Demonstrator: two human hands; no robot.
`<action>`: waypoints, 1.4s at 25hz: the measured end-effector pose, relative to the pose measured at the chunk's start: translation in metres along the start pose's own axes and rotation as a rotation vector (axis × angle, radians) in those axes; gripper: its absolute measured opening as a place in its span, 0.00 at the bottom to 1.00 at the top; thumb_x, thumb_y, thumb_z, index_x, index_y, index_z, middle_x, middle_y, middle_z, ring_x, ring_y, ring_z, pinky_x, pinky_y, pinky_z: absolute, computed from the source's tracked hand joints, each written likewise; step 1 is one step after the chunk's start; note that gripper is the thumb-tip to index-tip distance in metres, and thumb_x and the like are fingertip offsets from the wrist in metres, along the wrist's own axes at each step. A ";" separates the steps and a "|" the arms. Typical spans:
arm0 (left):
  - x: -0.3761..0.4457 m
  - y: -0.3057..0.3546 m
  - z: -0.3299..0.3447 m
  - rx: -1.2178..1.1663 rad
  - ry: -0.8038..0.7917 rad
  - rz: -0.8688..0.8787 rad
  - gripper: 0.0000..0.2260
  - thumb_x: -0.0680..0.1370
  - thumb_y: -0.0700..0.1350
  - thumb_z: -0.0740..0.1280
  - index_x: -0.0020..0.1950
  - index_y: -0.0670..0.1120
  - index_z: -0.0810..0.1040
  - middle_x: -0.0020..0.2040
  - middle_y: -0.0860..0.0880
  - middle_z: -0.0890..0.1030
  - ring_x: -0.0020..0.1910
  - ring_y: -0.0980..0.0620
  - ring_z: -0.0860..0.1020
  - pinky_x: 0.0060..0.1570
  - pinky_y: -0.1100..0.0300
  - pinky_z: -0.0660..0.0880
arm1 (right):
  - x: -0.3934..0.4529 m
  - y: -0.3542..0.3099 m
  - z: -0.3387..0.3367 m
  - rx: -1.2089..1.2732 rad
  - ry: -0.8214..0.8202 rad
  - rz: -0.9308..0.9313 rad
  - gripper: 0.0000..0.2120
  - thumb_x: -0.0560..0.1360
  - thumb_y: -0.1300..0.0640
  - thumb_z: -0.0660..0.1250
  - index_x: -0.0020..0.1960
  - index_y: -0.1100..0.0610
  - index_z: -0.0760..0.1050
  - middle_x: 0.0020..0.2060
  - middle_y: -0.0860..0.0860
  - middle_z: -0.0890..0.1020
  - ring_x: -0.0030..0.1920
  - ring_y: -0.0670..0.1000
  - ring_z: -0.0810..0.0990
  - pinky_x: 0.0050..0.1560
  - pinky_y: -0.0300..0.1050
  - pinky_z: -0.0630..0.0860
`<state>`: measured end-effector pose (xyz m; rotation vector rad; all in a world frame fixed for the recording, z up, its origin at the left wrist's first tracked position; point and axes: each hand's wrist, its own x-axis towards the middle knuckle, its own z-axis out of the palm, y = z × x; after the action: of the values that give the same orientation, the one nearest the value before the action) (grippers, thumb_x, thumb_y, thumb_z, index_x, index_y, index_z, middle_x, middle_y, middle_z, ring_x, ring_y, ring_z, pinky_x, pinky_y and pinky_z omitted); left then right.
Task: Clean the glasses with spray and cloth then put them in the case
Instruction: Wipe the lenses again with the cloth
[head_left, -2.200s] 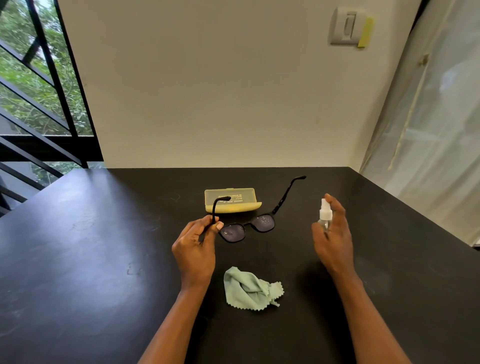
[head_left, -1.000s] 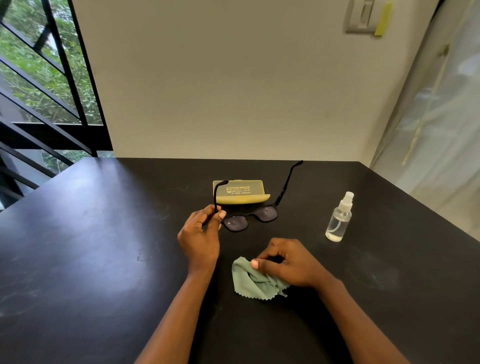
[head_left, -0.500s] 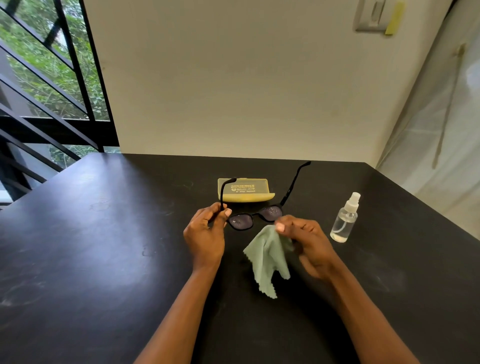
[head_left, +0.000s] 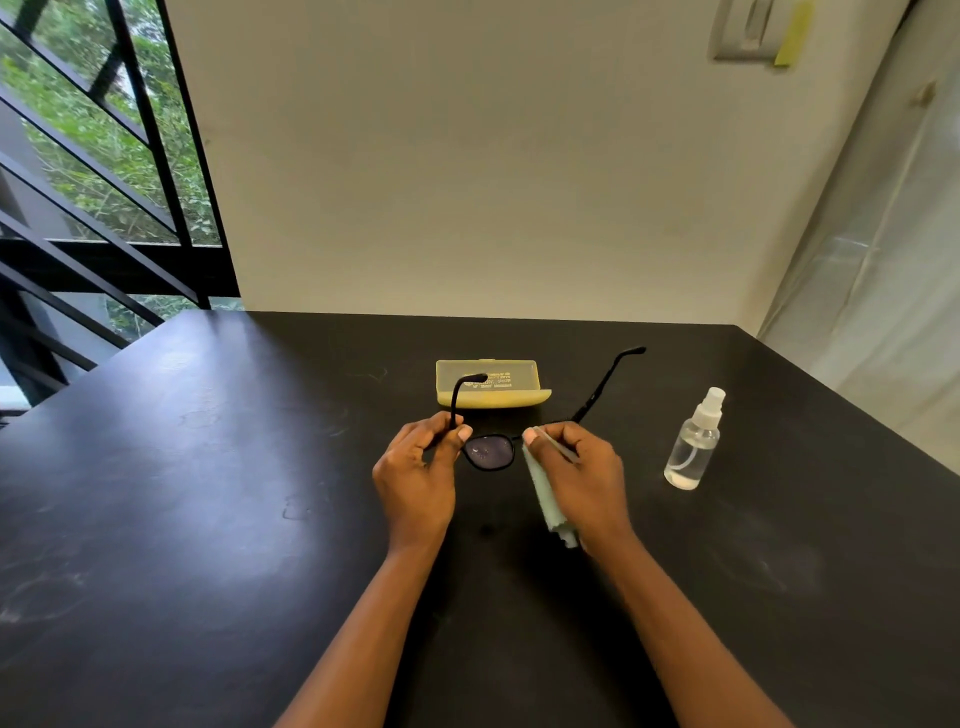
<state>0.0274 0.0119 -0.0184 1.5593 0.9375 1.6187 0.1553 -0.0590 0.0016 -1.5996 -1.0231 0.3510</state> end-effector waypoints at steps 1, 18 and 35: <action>-0.001 0.001 0.000 0.016 -0.009 0.022 0.12 0.70 0.39 0.72 0.53 0.43 0.81 0.46 0.50 0.81 0.46 0.57 0.81 0.47 0.56 0.80 | -0.001 0.004 0.002 -0.184 0.017 -0.135 0.06 0.75 0.53 0.67 0.48 0.54 0.80 0.42 0.48 0.79 0.41 0.44 0.76 0.40 0.34 0.70; -0.006 0.001 0.001 -0.003 -0.054 0.126 0.10 0.73 0.39 0.69 0.53 0.47 0.80 0.46 0.57 0.79 0.45 0.58 0.81 0.44 0.59 0.80 | -0.003 0.021 0.024 -0.671 0.091 -0.780 0.17 0.66 0.62 0.67 0.54 0.50 0.80 0.51 0.51 0.78 0.47 0.53 0.69 0.39 0.46 0.69; -0.004 0.003 0.000 0.061 -0.044 0.272 0.09 0.72 0.34 0.69 0.52 0.41 0.81 0.46 0.52 0.80 0.47 0.67 0.78 0.45 0.71 0.76 | -0.003 0.022 0.023 -0.797 0.174 -0.744 0.17 0.71 0.51 0.62 0.58 0.53 0.76 0.55 0.51 0.69 0.50 0.53 0.66 0.38 0.47 0.72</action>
<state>0.0276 0.0063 -0.0176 1.8211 0.7833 1.7456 0.1467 -0.0457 -0.0261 -1.7227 -1.6366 -0.7768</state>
